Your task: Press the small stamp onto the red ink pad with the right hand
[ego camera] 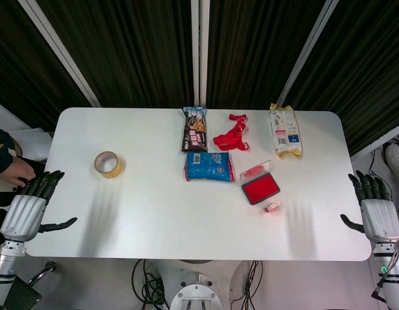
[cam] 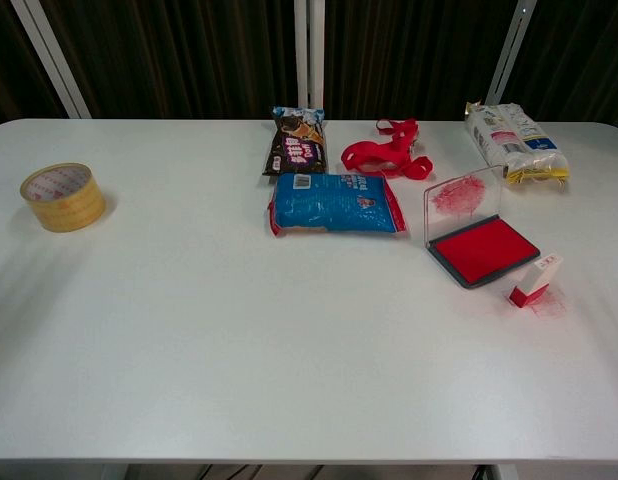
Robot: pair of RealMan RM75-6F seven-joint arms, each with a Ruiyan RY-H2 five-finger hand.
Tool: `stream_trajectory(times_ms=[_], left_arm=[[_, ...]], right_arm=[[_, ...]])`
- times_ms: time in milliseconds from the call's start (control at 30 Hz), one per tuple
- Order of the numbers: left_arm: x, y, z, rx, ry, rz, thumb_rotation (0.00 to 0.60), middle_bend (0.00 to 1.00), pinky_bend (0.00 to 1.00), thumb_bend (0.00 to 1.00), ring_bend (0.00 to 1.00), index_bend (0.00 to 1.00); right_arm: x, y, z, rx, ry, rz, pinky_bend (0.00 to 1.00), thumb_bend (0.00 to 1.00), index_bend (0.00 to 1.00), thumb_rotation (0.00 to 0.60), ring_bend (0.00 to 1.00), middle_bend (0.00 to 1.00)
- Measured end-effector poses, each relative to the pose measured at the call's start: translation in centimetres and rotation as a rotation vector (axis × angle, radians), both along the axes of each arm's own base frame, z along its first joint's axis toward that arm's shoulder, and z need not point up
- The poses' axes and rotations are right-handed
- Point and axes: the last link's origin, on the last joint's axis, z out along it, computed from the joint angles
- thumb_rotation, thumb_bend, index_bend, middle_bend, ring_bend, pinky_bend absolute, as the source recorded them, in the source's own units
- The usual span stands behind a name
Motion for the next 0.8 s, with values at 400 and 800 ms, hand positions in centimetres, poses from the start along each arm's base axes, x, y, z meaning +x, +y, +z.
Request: stream_trajectory(times_ms=[400, 800], left_arm=[[0.5, -0.1, 0.1, -0.004, 0.005, -0.001, 0.366, 0.10, 0.16, 0.06, 0.08, 0.06], [0.1, 0.0, 0.1, -0.007, 0.006, 0.017, 0.365, 0.10, 0.16, 0.06, 0.08, 0.06]], right_arm=[[0.1, 0.2, -0.4, 0.038, 0.004, 0.007, 0.00, 0.09, 0.00, 0.600, 0.00, 0.00], [1.1, 0.2, -0.2, 0.015, -0.046, 0.089, 0.99, 0.09, 0.00, 0.600, 0.87, 0.33]])
